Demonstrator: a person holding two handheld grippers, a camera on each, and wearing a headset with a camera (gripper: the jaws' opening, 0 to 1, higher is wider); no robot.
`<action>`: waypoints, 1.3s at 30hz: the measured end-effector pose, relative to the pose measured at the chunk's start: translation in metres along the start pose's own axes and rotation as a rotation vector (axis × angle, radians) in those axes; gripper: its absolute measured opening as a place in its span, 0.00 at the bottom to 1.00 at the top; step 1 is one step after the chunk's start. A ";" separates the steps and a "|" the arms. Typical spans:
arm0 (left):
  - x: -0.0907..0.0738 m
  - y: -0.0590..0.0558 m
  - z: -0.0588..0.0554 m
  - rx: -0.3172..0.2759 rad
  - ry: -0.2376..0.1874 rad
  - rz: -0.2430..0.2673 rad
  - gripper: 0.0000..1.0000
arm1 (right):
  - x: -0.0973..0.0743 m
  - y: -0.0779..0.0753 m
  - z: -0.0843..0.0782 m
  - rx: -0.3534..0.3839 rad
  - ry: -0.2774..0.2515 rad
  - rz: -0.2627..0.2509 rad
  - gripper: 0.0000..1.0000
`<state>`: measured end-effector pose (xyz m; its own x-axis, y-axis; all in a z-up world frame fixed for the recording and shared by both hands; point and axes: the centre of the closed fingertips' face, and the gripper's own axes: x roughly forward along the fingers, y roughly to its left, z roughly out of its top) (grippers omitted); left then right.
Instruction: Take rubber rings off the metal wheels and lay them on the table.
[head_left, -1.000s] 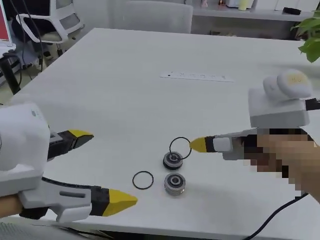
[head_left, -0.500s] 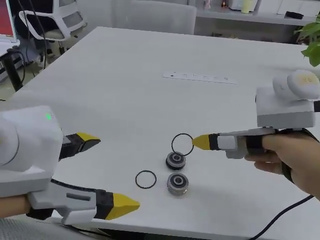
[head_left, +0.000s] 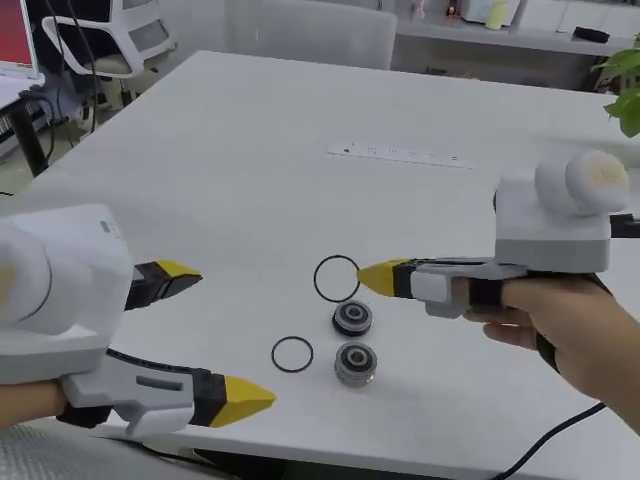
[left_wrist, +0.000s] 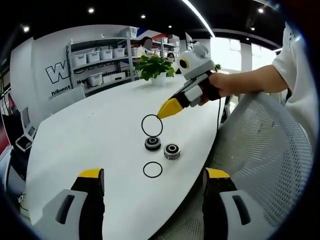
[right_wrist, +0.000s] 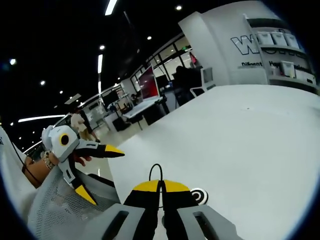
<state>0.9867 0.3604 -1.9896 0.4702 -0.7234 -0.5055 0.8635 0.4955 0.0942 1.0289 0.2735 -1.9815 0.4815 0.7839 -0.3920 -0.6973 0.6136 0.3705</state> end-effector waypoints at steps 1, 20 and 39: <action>0.000 0.000 0.000 -0.002 -0.001 -0.001 0.78 | 0.002 0.002 -0.003 -0.011 0.015 0.005 0.00; 0.001 -0.008 -0.011 0.008 0.062 -0.034 0.77 | 0.031 0.012 -0.059 -0.178 0.211 0.024 0.00; 0.003 -0.014 -0.022 -0.028 0.111 -0.068 0.76 | 0.038 0.011 -0.078 -0.229 0.284 0.014 0.06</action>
<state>0.9719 0.3619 -2.0108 0.3867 -0.6989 -0.6017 0.8863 0.4618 0.0333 0.9982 0.3024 -2.0580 0.3268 0.7148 -0.6183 -0.8190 0.5406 0.1921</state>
